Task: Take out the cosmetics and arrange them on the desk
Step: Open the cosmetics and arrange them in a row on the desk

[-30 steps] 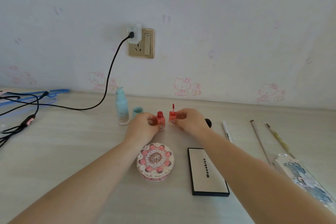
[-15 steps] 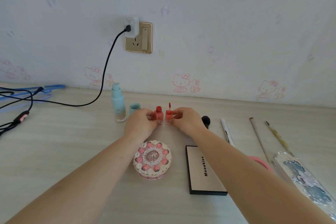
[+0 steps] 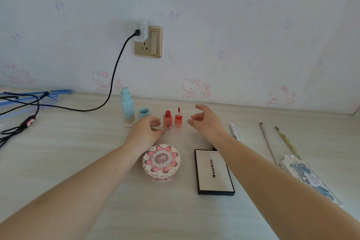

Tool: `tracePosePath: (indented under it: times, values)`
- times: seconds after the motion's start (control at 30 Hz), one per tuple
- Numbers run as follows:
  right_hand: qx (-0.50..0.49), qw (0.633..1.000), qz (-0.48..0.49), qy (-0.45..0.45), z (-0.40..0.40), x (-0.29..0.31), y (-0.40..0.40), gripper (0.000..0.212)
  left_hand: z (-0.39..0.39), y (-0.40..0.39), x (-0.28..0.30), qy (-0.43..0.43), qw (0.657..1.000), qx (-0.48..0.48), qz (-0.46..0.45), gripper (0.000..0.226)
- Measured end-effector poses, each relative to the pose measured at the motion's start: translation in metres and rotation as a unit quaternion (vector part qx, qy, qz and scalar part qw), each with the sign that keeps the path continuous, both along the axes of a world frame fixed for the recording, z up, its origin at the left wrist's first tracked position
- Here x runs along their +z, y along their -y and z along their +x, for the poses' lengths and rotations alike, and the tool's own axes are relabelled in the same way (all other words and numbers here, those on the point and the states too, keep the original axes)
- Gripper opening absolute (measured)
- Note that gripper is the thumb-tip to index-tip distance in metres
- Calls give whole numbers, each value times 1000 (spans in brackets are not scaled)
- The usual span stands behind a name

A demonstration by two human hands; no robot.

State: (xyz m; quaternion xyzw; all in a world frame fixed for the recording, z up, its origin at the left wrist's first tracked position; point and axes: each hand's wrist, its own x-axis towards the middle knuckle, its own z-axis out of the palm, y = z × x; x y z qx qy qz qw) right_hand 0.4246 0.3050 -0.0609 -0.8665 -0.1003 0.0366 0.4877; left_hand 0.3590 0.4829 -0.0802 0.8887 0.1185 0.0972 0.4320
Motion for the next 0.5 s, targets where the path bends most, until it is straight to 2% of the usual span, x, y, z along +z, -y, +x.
tracePosePath:
  times: [0.1,0.17,0.33,0.43,0.5]
  values:
    - [-34,998,17,53,-1,11,24,34,-14,-6,5,45,999,18,3,13]
    - [-48,995,13,83,2,17,44,21,-21,-2,12,70,997,8,-12,16]
    - [-67,990,-85,94,7,27,80,19,-16,37,29,84,994,-75,-13,10]
    - [-58,979,-184,69,2,22,81,22,1,65,29,44,992,-120,16,11]
    - [-58,975,-206,56,-1,14,78,27,16,81,25,11,990,-138,43,18]
